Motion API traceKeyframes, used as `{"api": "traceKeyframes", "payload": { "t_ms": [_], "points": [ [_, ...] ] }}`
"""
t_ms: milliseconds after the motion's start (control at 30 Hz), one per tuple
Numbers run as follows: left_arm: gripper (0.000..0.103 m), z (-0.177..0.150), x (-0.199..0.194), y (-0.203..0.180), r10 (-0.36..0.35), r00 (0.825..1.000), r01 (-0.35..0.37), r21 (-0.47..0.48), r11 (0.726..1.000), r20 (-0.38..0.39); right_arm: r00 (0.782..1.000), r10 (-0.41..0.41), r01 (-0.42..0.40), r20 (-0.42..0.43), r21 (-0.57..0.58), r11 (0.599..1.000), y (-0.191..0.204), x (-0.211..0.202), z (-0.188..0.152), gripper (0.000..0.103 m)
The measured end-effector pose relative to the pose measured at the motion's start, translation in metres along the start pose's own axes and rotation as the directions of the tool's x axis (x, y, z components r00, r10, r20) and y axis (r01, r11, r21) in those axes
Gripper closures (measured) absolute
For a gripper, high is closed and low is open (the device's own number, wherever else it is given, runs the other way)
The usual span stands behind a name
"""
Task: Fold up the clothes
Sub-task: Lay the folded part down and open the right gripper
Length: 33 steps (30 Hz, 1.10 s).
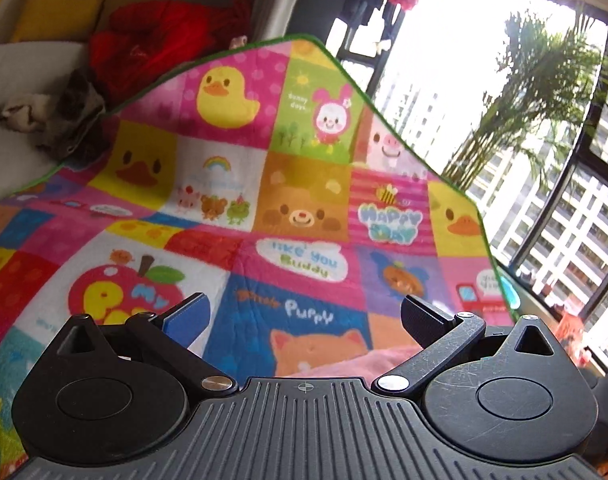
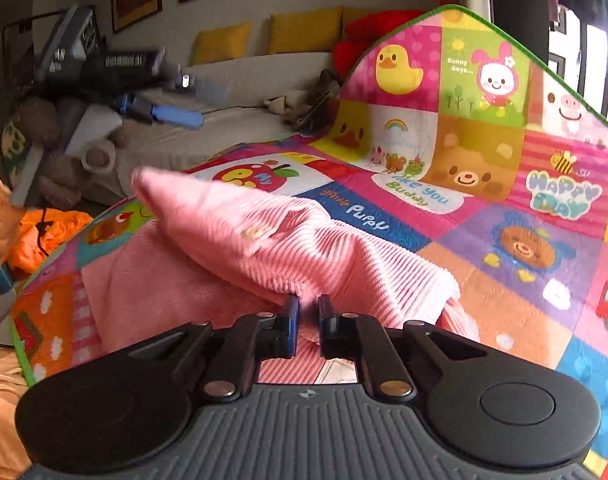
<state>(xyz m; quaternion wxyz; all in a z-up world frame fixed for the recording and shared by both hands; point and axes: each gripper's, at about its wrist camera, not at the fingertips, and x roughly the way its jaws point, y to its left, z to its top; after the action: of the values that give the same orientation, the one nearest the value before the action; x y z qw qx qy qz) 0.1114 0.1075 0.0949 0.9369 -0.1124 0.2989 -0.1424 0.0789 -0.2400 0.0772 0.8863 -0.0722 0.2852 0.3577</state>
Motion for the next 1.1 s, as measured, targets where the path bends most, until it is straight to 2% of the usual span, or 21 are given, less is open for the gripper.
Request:
{"api": "traceKeyframes", "payload": {
  "t_ms": [33,100,200,233,267,333,400,500,567,633,700,800,867,933,1033,1100],
  "points": [
    [0.000,-0.008,0.004,0.002,0.015,0.999,-0.015,0.017,1.000,-0.035,1.000,0.002,-0.003,0.015,0.025,1.000,-0.005,-0.007,0.000,0.083],
    [0.000,-0.025,0.011,0.006,0.047,0.993,-0.042,0.052,0.998,-0.105,0.998,-0.024,0.018,0.059,0.101,0.995,-0.022,-0.019,0.010,0.061],
    [0.000,-0.050,0.022,0.011,0.098,0.974,-0.077,0.107,0.991,-0.206,0.998,-0.034,0.025,0.044,0.190,0.981,-0.041,-0.007,0.013,0.052],
    [0.000,-0.057,0.024,0.014,0.098,0.968,-0.075,0.109,0.991,-0.232,0.999,-0.034,0.026,0.032,0.216,0.976,-0.046,-0.001,0.013,0.050],
    [0.000,-0.057,0.024,0.017,0.054,0.970,-0.040,0.066,0.997,-0.237,0.999,-0.033,0.027,0.020,0.241,0.970,-0.052,0.005,0.012,0.049],
    [0.000,-0.057,0.023,0.025,-0.035,0.970,0.031,-0.021,0.999,-0.242,1.000,-0.031,0.030,-0.003,0.292,0.956,-0.063,0.018,0.012,0.049],
    [0.000,-0.058,0.023,0.031,-0.119,0.963,0.097,-0.101,0.990,-0.242,0.999,-0.027,0.034,-0.026,0.342,0.939,-0.074,0.031,0.012,0.049],
    [0.000,-0.060,0.038,0.027,-0.185,0.950,0.149,-0.154,0.977,-0.253,0.998,-0.016,0.039,-0.060,0.405,0.913,-0.088,0.051,0.010,0.049],
    [0.000,-0.060,0.052,0.029,-0.209,0.945,0.162,-0.194,0.967,-0.252,0.997,0.004,0.028,-0.079,0.400,0.916,-0.086,0.069,0.004,0.049],
    [0.000,-0.055,0.065,0.036,-0.218,0.945,0.161,-0.235,0.959,-0.243,0.997,0.015,0.014,-0.071,0.387,0.922,-0.086,0.077,0.005,0.057],
    [0.000,-0.045,0.077,0.042,-0.229,0.948,0.165,-0.276,0.947,-0.219,0.999,0.017,0.002,-0.048,0.371,0.929,-0.087,0.083,0.012,0.070],
    [0.000,-0.018,0.086,0.050,-0.210,0.966,0.155,-0.312,0.937,-0.153,1.000,-0.003,0.008,-0.015,0.374,0.927,-0.095,0.093,0.029,0.079],
    [0.000,0.001,0.087,0.055,-0.198,0.976,0.159,-0.317,0.935,-0.094,0.999,-0.031,0.022,0.020,0.356,0.934,-0.100,0.098,0.042,0.080],
    [0.000,0.018,0.087,0.058,-0.170,0.984,0.147,-0.295,0.944,-0.055,0.998,-0.060,0.047,0.029,0.331,0.942,-0.102,0.102,0.051,0.080],
    [0.000,0.020,0.089,0.062,-0.133,0.988,0.105,-0.280,0.954,-0.083,0.997,-0.081,0.071,0.020,0.295,0.953,-0.101,0.107,0.056,0.077],
    [0.000,0.007,0.088,0.063,-0.147,0.982,0.110,-0.269,0.957,-0.120,0.997,-0.071,0.074,-0.020,0.268,0.961,-0.096,0.110,0.047,0.077]
  ]
}}
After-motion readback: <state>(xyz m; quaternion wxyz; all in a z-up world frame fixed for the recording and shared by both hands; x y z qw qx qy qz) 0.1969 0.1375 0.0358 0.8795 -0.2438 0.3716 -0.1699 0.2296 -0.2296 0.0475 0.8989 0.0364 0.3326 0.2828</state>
